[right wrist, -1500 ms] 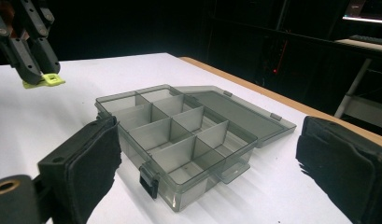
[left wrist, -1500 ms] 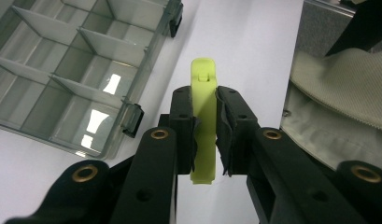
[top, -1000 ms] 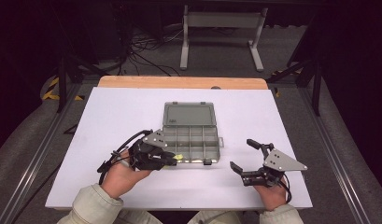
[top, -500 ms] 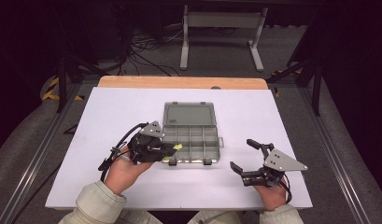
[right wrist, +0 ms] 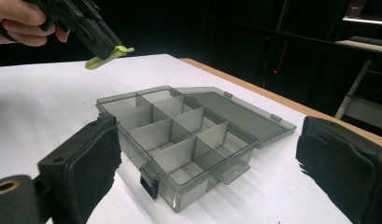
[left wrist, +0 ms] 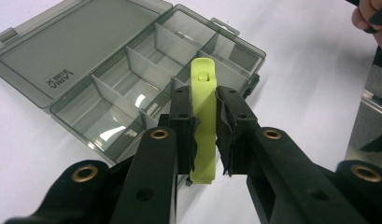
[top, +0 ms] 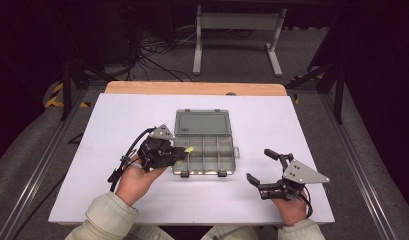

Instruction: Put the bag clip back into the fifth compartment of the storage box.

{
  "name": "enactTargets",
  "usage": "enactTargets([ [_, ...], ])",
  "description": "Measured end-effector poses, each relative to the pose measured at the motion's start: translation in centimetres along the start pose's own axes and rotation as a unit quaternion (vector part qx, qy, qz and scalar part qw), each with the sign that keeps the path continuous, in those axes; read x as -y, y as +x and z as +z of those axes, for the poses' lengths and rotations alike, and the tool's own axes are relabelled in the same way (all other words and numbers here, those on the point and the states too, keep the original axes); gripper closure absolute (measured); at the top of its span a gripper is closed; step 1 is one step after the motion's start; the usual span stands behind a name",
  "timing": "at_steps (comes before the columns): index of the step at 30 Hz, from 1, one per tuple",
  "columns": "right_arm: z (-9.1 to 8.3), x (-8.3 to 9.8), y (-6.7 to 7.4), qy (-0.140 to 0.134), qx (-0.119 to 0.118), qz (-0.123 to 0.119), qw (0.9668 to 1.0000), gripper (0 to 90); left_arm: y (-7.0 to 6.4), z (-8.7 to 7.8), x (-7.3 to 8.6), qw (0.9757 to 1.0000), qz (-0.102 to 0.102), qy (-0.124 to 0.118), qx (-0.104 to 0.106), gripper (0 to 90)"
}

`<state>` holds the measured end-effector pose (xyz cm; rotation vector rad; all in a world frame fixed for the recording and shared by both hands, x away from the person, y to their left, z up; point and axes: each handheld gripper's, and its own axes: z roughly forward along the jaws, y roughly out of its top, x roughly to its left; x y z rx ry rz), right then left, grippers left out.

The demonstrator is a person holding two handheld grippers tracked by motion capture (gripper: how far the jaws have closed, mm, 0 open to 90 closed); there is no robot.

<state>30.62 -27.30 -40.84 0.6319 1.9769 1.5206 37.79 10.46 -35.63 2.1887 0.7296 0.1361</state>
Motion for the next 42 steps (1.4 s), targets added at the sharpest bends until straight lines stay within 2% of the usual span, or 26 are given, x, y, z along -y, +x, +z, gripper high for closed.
enactTargets([
  [2, 0.0, 0.0, 0.0, 0.000, 0.000, 0.000, 1.0000, 6.5, 0.1, 0.2, 0.0, 1.0000, -0.008, -0.001, -0.004, 77.8],
  [4, 0.0, 0.0, 0.0, 0.000, 0.000, 0.000, 1.0000, 6.5, 0.1, 0.2, 0.0, 0.9999, -0.008, 0.000, -0.008, 77.8],
  [5, 0.0, 0.0, 0.0, 0.000, -0.001, 0.000, 1.0000, 6.5, 0.2, 0.5, 0.0, 0.9997, -0.017, -0.002, -0.015, 77.8],
  [7, 0.0, 0.0, 0.0, 0.000, 0.000, 0.000, 1.0000, 6.5, 0.3, 0.6, 0.0, 0.9996, -0.020, -0.001, -0.019, 77.8],
  [8, 0.0, 0.0, 0.0, 0.000, 0.000, 0.000, 1.0000, 6.5, 0.4, 0.7, 0.1, 0.9993, -0.028, -0.002, -0.025, 77.8],
  [17, 0.0, 0.0, 0.0, 0.000, -0.001, 0.000, 1.0000, 6.5, 0.8, 1.1, 0.2, 0.9980, -0.044, 0.001, -0.046, 77.9],
  [22, 0.0, 0.0, 0.0, 0.000, -0.002, 0.000, 1.0000, 6.5, 1.1, 1.5, 0.4, 0.9972, -0.056, 0.008, -0.049, 77.9],
  [24, 0.0, 0.0, 0.0, 0.000, -0.002, 0.001, 1.0000, 6.5, 1.2, 1.6, 0.4, 0.9973, -0.054, 0.012, -0.048, 77.9],
  [31, 0.0, 0.0, 0.0, 0.000, -0.002, 0.001, 1.0000, 6.5, 1.4, 2.5, 0.8, 0.9965, -0.066, 0.028, -0.044, 77.8],
  [33, 0.0, 0.0, 0.0, -0.001, -0.002, 0.001, 1.0000, 6.5, 1.4, 2.7, 0.8, 0.9965, -0.063, 0.038, -0.041, 77.9],
  [42, 0.0, 0.0, 0.0, 0.000, -0.002, 0.000, 1.0000, 6.5, 1.8, 3.4, 1.2, 0.9956, -0.070, 0.049, -0.039, 77.9],
])
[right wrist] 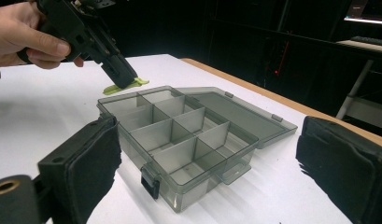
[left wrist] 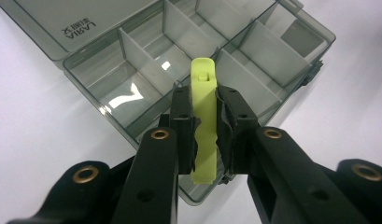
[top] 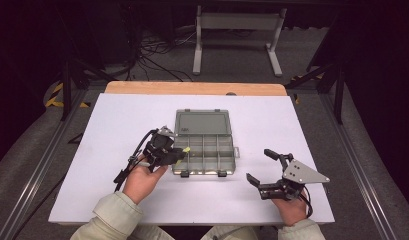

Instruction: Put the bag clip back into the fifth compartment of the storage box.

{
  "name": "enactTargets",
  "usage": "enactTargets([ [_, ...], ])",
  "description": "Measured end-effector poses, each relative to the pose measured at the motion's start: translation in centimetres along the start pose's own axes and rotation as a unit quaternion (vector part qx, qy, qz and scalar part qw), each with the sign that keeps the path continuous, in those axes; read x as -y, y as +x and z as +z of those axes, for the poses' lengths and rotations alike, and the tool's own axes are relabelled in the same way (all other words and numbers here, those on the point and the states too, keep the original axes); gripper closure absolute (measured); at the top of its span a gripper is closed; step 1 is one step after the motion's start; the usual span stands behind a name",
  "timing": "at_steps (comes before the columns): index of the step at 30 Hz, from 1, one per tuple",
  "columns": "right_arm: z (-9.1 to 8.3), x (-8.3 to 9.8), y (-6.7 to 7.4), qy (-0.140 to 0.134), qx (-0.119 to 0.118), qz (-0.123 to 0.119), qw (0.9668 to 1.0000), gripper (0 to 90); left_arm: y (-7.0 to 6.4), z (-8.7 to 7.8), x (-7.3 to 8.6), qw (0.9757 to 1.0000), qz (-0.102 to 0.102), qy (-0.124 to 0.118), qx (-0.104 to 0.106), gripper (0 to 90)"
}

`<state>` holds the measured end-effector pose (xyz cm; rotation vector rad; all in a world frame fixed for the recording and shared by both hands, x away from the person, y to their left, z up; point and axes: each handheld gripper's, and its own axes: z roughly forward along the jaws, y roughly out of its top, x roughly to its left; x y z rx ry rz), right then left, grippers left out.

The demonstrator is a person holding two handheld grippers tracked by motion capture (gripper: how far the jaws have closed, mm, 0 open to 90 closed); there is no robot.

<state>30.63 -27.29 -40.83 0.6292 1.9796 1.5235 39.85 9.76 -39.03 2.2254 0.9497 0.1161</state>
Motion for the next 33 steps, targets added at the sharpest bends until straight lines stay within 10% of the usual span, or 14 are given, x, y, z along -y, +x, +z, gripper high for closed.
enactTargets([
  [33, 0.0, 0.0, 0.0, 0.001, -0.001, -0.002, 1.0000, 6.5, 0.9, 1.4, 0.5, 0.9990, -0.020, 0.041, 0.007, 77.6],
])
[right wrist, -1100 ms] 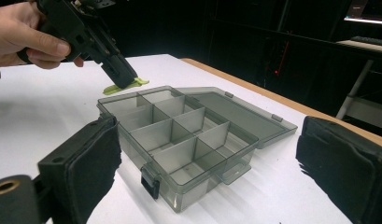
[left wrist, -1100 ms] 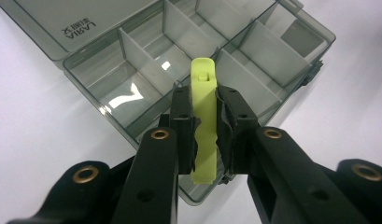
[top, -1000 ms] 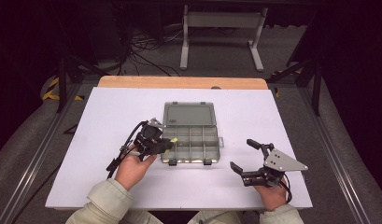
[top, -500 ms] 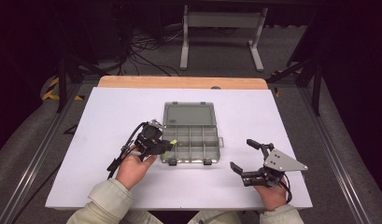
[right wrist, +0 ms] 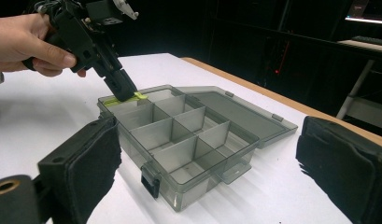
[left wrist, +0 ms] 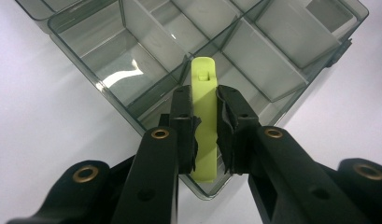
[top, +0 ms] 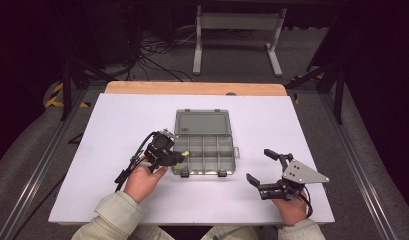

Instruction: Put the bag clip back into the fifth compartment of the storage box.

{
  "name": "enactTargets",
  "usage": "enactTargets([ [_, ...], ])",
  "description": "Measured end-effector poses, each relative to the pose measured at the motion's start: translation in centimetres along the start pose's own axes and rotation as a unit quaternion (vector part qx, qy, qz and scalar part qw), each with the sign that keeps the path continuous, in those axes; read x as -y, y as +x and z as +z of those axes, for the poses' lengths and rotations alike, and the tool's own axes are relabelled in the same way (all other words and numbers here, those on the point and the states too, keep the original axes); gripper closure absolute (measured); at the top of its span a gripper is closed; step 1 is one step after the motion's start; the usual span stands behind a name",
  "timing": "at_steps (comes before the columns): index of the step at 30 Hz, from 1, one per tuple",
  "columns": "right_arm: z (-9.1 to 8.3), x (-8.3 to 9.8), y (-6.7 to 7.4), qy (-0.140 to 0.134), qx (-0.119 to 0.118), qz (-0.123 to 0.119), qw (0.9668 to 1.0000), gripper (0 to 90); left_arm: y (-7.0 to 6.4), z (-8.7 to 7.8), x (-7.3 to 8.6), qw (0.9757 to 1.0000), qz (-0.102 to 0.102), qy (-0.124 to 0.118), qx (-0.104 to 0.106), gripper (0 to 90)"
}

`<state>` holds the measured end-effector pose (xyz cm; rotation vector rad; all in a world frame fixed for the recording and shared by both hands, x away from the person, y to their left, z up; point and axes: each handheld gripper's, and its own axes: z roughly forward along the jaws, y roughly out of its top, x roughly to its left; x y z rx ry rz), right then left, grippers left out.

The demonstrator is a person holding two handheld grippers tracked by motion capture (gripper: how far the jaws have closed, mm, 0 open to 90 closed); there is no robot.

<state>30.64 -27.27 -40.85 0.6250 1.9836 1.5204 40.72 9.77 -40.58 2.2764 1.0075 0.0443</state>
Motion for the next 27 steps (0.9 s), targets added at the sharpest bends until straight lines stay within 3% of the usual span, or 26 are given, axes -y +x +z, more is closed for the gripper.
enactTargets([
  [7, 0.0, 0.0, 0.0, 0.000, -0.001, 0.001, 1.0000, 6.5, 0.1, -0.2, 0.0, 1.0000, 0.003, -0.002, 0.008, 75.0],
  [10, 0.0, 0.0, 0.0, -0.001, -0.001, 0.001, 1.0000, 6.5, 0.2, -0.6, 0.0, 0.9995, 0.007, -0.013, 0.029, 62.8],
  [13, 0.0, 0.0, 0.0, -0.001, -0.002, 0.002, 1.0000, 6.5, 0.3, -1.0, 0.0, 0.9987, 0.014, -0.022, 0.043, 45.0],
  [14, 0.0, 0.0, 0.0, -0.001, -0.002, 0.001, 1.0000, 6.5, 0.4, -1.2, 0.1, 0.9983, 0.018, -0.029, 0.048, 45.0],
  [20, 0.0, 0.0, 0.0, -0.001, -0.001, 0.001, 1.0000, 6.5, 0.1, -3.0, 0.2, 0.9938, 0.039, -0.065, 0.081, 20.7],
  [24, 0.0, 0.0, 0.0, -0.002, -0.002, 0.002, 1.0000, 6.5, -0.1, -4.5, 0.1, 0.9904, 0.042, -0.079, 0.105, 11.7],
  [27, 0.0, -0.1, 0.0, -0.002, -0.001, 0.002, 1.0000, 6.5, -0.4, -5.3, 0.2, 0.9891, 0.050, -0.086, 0.108, 6.7],
])
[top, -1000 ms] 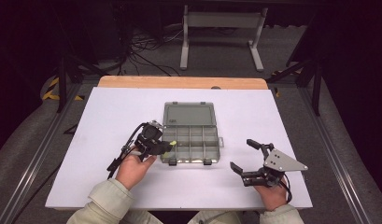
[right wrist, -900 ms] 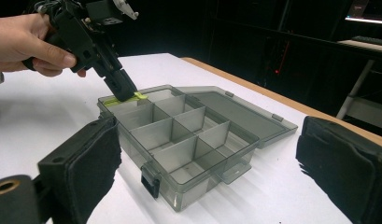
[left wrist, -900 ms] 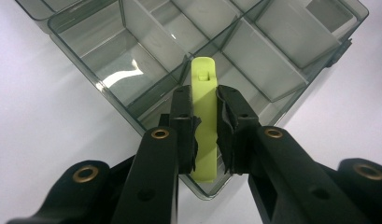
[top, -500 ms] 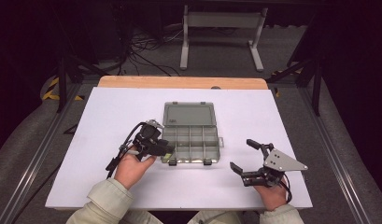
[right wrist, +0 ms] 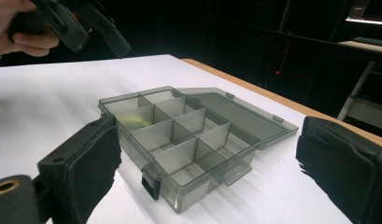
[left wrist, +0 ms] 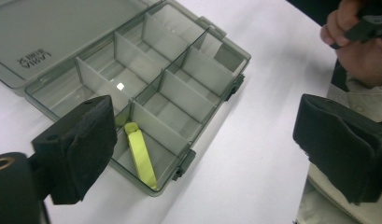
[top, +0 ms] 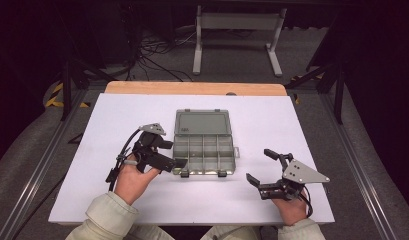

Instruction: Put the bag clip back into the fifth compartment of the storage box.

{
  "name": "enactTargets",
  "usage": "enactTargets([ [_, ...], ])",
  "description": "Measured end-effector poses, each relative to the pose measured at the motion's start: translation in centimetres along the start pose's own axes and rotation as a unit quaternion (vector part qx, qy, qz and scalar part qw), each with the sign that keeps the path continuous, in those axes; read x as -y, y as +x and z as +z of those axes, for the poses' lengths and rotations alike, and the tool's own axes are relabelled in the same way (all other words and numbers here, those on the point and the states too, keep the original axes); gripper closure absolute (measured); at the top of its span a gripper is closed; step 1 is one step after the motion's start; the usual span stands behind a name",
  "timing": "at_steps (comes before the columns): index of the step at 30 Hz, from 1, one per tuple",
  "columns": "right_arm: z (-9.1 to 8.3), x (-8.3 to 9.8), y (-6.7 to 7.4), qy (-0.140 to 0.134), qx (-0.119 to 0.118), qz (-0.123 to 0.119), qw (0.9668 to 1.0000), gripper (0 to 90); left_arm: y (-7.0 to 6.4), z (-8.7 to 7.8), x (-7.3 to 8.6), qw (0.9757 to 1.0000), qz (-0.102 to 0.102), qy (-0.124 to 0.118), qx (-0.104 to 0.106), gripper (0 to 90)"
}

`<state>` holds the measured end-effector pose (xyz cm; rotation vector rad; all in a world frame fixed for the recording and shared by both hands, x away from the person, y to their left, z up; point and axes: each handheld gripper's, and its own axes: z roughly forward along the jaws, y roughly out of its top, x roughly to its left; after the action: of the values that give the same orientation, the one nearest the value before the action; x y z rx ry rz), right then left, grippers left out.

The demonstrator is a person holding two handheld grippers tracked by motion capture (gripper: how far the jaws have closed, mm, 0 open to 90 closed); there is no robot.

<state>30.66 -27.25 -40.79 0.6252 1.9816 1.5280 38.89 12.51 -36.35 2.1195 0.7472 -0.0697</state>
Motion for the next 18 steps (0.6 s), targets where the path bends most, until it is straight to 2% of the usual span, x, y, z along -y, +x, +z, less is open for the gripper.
enactTargets([
  [3, 0.1, 0.0, -0.1, 0.001, 0.000, 0.000, 1.0000, 6.4, -0.6, -1.1, 0.3, 0.9997, 0.013, -0.018, -0.005, 5.1],
  [4, 0.1, 0.0, -0.1, 0.001, 0.000, 0.000, 1.0000, 6.4, -0.6, -1.1, 0.3, 0.9997, 0.013, -0.018, -0.005, 4.5],
  [7, 0.1, 0.0, 0.0, 0.001, -0.002, -0.002, 1.0000, 6.4, -0.9, -2.3, 0.9, 0.9990, 0.015, -0.042, -0.004, 3.9],
  [11, -0.1, -0.1, 0.0, -0.002, 0.000, -0.002, 1.0000, 6.2, -1.2, -3.7, 1.7, 0.9977, 0.020, -0.062, -0.020, 3.6],
  [14, 0.0, -0.1, 0.0, 0.000, 0.000, -0.001, 1.0000, 6.0, -1.3, -4.5, 2.3, 0.9953, 0.033, -0.082, -0.039, 2.2],
  [15, 0.0, -0.1, 0.0, 0.000, 0.000, -0.001, 1.0000, 6.0, -1.3, -4.5, 2.3, 0.9953, 0.033, -0.082, -0.039, 2.0],
  [18, -0.2, 0.0, 0.0, -0.003, 0.001, 0.002, 1.0000, 5.8, -1.3, -5.1, 3.0, 0.9926, 0.046, -0.102, -0.046, 1.7],
])
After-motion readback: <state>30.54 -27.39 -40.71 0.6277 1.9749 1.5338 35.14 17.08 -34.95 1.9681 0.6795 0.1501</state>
